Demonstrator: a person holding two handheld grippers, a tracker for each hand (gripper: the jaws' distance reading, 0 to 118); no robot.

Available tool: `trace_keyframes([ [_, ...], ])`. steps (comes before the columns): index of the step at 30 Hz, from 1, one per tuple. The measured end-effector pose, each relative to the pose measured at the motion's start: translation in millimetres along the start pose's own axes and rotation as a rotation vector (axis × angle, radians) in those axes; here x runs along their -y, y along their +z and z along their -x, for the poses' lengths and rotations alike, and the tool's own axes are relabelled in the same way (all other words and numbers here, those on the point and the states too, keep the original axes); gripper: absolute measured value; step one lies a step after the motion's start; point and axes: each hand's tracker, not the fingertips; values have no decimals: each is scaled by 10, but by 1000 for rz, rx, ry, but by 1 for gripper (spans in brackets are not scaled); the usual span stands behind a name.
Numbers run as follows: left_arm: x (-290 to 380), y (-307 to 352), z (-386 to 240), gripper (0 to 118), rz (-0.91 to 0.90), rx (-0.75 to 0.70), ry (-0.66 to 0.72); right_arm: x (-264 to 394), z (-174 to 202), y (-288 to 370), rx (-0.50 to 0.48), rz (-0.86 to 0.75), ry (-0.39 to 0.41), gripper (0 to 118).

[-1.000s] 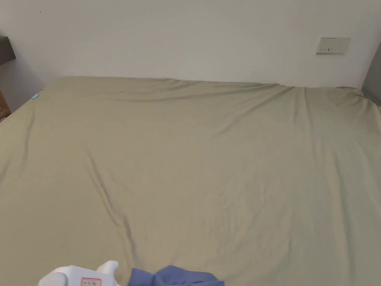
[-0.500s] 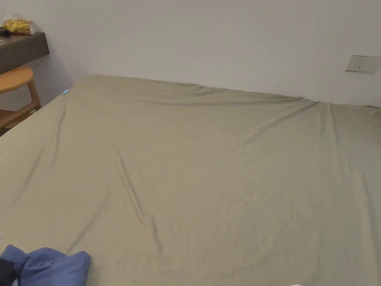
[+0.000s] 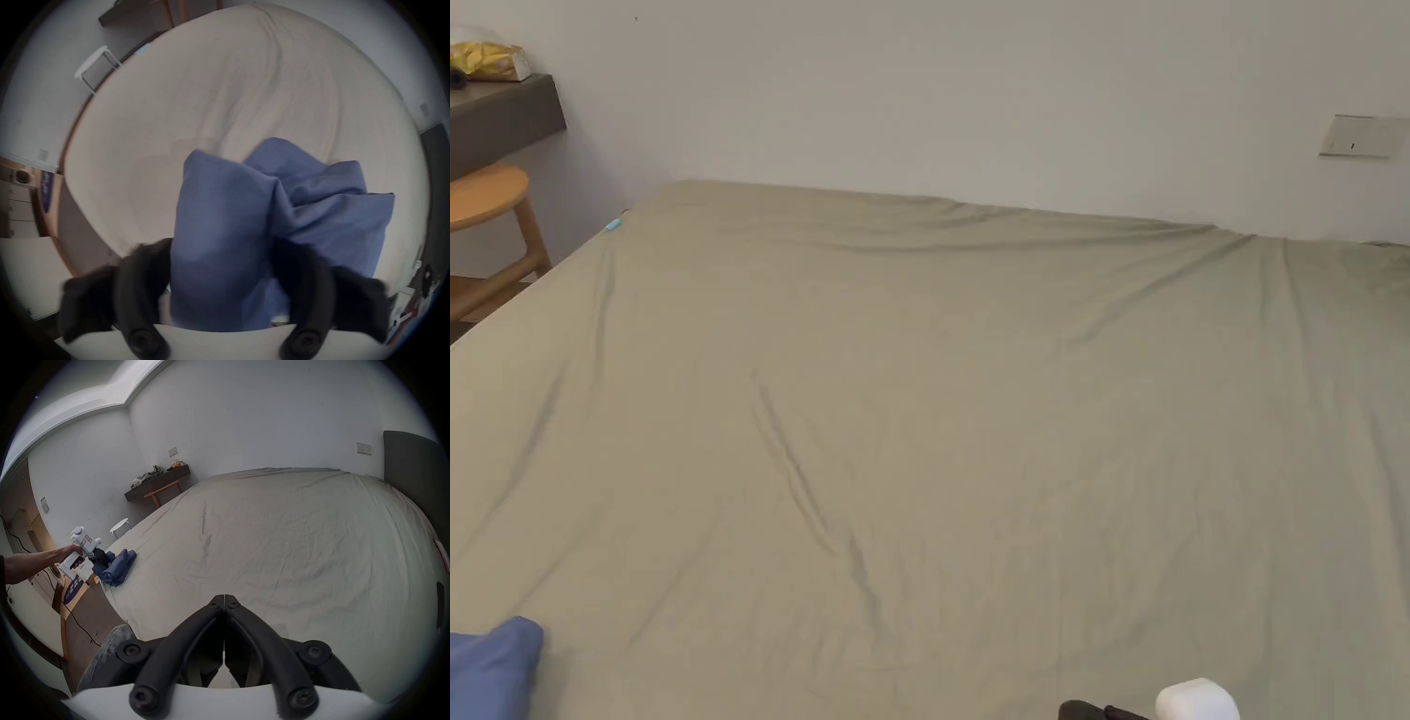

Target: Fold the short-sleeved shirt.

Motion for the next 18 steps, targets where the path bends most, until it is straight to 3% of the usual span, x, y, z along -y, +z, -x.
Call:
trace_keyframes([
  [2,-3,132,139,99,-23,102,51,-33,1,44,-2,-8,2,1],
  [4,-5,429,277,99,-73,211,227,-83,-8,141,3,-27,6,1],
  [6,91,945,264,99,-217,252,310,-159,-44,242,12,-48,15,1],
  [10,564,2079,-408,99,-602,291,154,-449,-61,467,119,-122,105,1],
  [13,1032,2683,-1125,99,-916,235,74,-690,-35,686,178,-190,137,1],
  [16,1467,2873,-1797,99,-1131,299,34,-866,26,977,209,-264,153,1],
  [18,1708,2887,-2207,100,-1202,381,-88,-939,75,1174,226,-304,171,1],
])
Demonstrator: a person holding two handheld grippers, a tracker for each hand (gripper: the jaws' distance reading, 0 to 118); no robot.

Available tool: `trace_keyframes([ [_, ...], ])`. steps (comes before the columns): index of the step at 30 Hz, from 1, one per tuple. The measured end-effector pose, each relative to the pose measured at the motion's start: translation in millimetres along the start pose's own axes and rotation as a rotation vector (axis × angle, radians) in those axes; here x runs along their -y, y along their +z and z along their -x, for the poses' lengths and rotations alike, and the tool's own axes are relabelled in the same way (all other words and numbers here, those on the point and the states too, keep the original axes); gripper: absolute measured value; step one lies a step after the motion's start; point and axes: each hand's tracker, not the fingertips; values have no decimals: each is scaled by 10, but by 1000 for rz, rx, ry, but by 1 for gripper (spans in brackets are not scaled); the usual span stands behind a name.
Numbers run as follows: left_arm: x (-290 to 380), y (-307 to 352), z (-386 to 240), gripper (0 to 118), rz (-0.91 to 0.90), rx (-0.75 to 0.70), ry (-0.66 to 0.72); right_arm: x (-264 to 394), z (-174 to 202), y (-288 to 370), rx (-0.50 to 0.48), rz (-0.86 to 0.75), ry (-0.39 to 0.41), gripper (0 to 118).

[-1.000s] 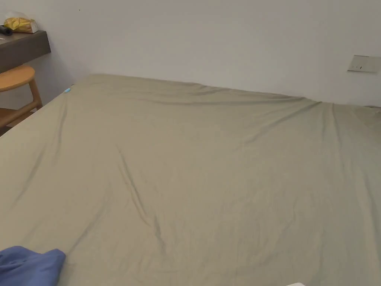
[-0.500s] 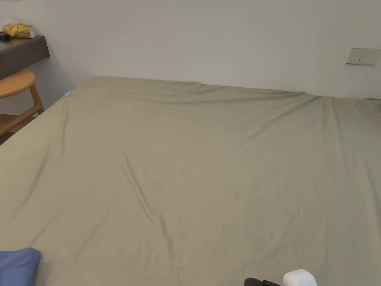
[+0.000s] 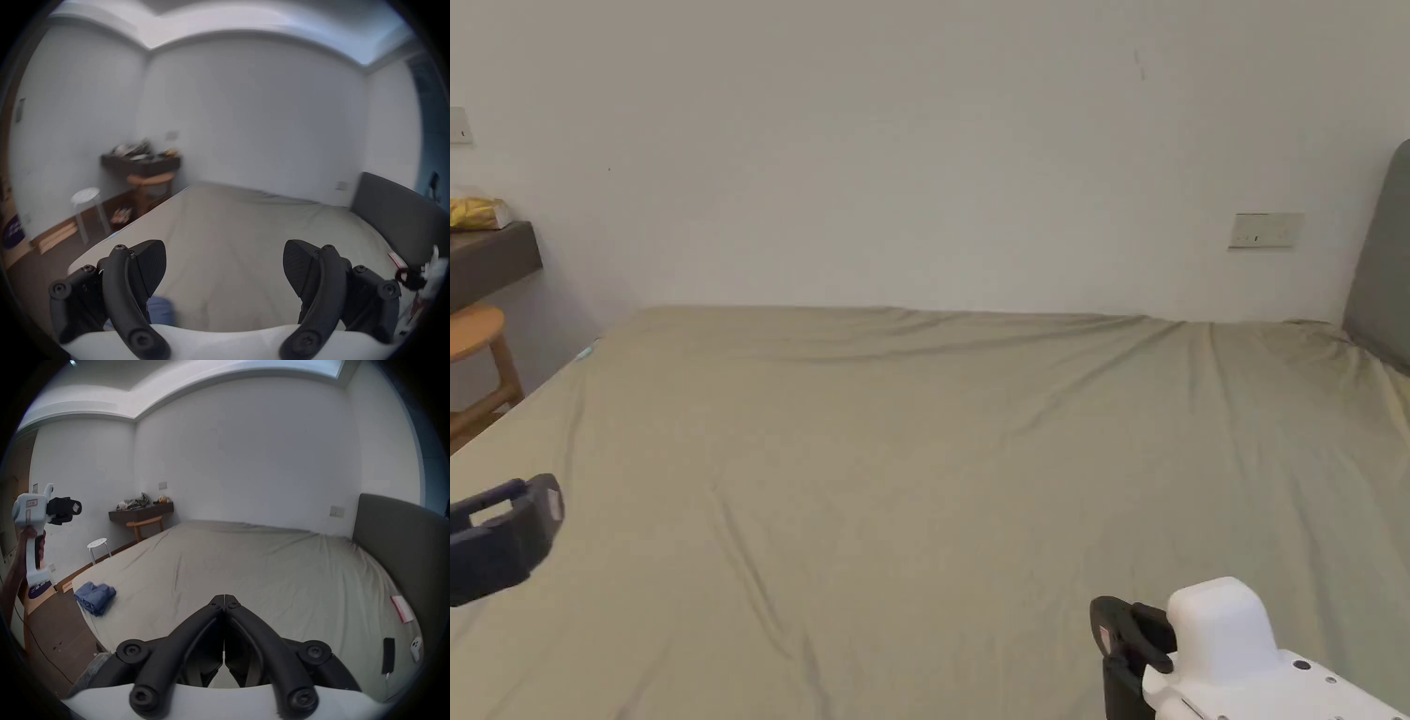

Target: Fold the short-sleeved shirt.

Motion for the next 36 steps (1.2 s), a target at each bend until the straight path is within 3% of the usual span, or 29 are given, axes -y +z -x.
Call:
trace_keyframes([
  [3,180,92,-749,100,-76,-5,-107,-153,12,230,79,-66,79,1],
  [4,285,54,-878,100,-103,4,-123,-194,14,292,121,-88,98,9],
  [5,353,67,-1041,100,-133,11,-122,-212,6,332,151,-115,98,32],
  [6,421,72,-1185,103,-146,16,-104,-231,-16,354,171,-132,78,85],
  [7,475,84,-1333,111,-140,11,-96,-255,-48,340,208,-116,64,115],
  [8,513,97,-1474,118,-137,11,-92,-267,-73,316,195,-96,49,118],
  [14,651,173,-1887,118,-60,178,-93,-158,-236,402,304,-148,-56,118],
  [18,711,251,-1996,118,-93,218,-124,-141,-341,507,296,-150,-91,118],
  [28,596,240,-1978,118,-32,161,-91,-121,-415,608,303,-162,-105,118],
  [33,564,227,-2036,118,31,-33,-157,-135,-443,590,302,-163,-76,118],
  [36,578,224,-2034,118,27,-47,-170,-132,-447,603,299,-162,-83,118],
])
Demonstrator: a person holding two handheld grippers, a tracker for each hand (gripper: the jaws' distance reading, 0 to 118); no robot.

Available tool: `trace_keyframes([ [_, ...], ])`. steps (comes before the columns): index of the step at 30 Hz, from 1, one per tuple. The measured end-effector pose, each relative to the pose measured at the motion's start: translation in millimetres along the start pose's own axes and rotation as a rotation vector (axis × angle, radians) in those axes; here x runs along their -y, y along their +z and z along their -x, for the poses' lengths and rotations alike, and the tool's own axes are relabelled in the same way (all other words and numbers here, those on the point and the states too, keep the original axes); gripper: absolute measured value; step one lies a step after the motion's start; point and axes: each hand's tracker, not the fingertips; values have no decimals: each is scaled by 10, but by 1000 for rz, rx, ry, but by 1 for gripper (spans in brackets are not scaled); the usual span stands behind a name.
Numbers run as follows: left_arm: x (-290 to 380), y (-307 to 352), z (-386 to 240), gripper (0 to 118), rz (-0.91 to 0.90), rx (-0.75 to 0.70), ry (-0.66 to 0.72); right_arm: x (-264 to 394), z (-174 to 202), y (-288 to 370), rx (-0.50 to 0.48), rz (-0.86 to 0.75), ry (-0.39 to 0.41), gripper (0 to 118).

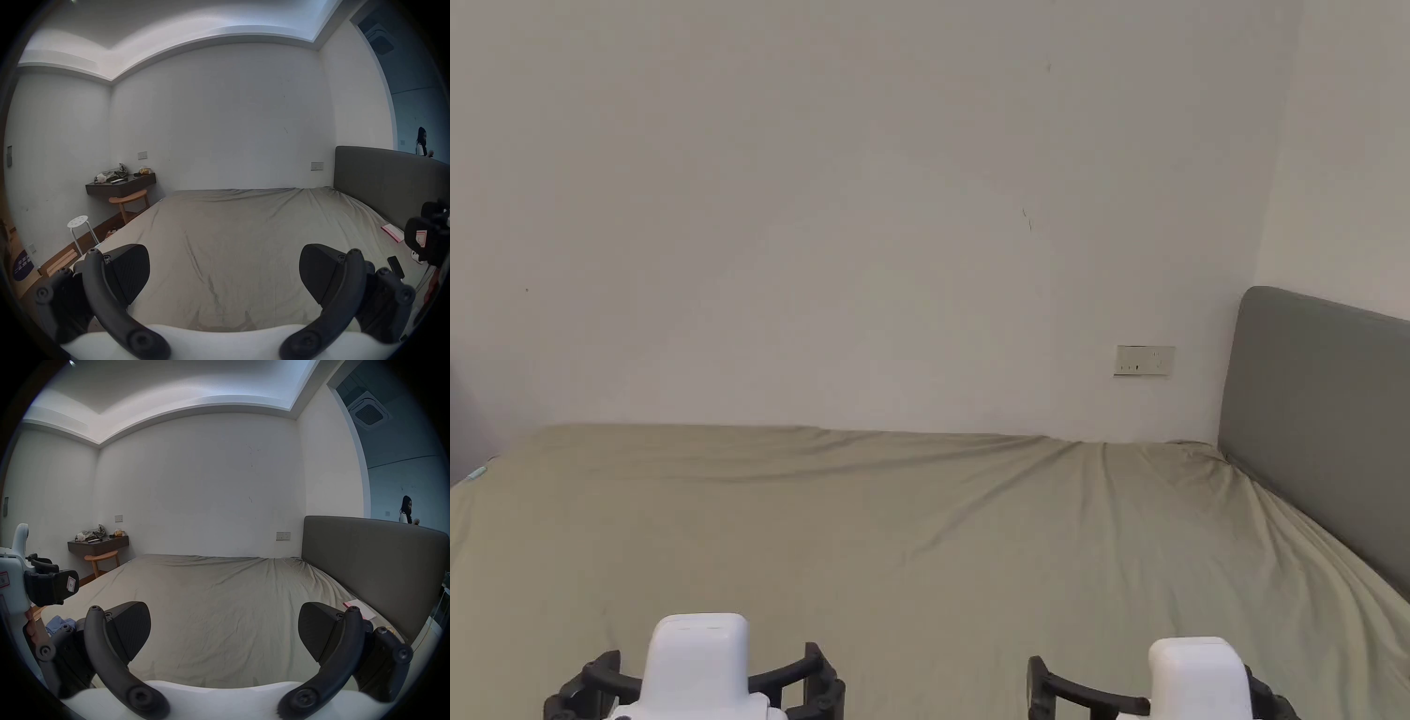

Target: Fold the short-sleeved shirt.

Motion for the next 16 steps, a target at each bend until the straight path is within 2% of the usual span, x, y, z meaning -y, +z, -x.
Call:
trace_keyframes([
  [5,1,-12,-4,118,22,17,23,-23,8,5,-4,2,9,118],
  [7,47,-34,-115,118,-21,-95,-62,-24,6,11,-2,4,20,118],
  [9,79,3,-130,118,-47,-81,-105,-31,10,12,2,3,23,118],
  [12,37,84,-89,118,-15,47,-60,-39,-3,23,7,-3,18,118],
  [14,22,119,-73,118,-17,15,22,-49,0,17,14,-3,15,118],
  [16,48,124,-90,118,-10,-51,33,-49,-9,21,13,-2,15,118],
])
